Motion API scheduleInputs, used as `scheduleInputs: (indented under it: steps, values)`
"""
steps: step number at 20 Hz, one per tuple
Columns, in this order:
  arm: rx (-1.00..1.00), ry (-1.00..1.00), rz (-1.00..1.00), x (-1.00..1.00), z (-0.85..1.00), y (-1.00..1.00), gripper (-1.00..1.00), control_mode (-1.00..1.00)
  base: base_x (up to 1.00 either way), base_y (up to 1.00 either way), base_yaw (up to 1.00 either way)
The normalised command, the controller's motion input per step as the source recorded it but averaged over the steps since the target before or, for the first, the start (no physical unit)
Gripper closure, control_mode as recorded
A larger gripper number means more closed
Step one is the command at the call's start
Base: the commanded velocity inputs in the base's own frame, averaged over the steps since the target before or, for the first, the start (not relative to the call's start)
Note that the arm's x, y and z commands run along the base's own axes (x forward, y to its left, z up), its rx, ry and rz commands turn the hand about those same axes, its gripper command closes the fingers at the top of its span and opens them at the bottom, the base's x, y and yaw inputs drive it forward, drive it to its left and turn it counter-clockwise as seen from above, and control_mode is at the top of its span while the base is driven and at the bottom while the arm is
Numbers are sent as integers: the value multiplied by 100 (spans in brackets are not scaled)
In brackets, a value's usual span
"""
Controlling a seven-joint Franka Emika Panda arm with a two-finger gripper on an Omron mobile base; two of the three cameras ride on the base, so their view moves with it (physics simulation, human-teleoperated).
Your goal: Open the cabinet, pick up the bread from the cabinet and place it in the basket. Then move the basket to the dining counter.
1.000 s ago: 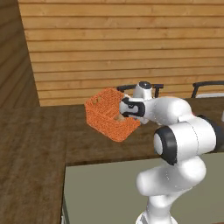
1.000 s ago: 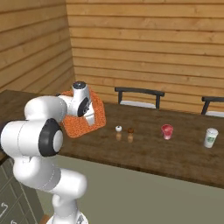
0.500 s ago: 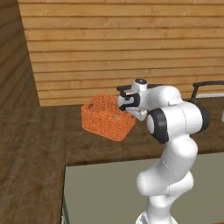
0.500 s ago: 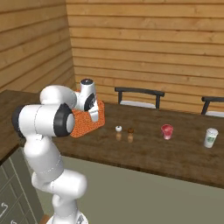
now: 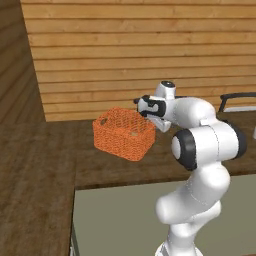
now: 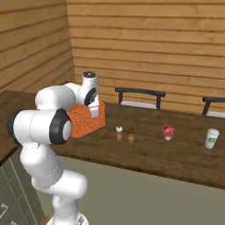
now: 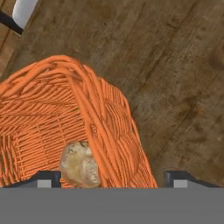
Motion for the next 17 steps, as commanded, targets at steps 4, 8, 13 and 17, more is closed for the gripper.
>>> scheduleInputs:
  steps: [4,8,13,17]
  values:
    - [6,-11,-4,-58,100,-8,-100,-100,0,0,0]
    - [0,-21,0,-81,100,0,-100,-100,0,0,0]
    - [0,-27,5,-92,100,0,-100,-100,0,0,0]
    - [-6,-24,9,-93,100,0,-100,-100,0,0,0]
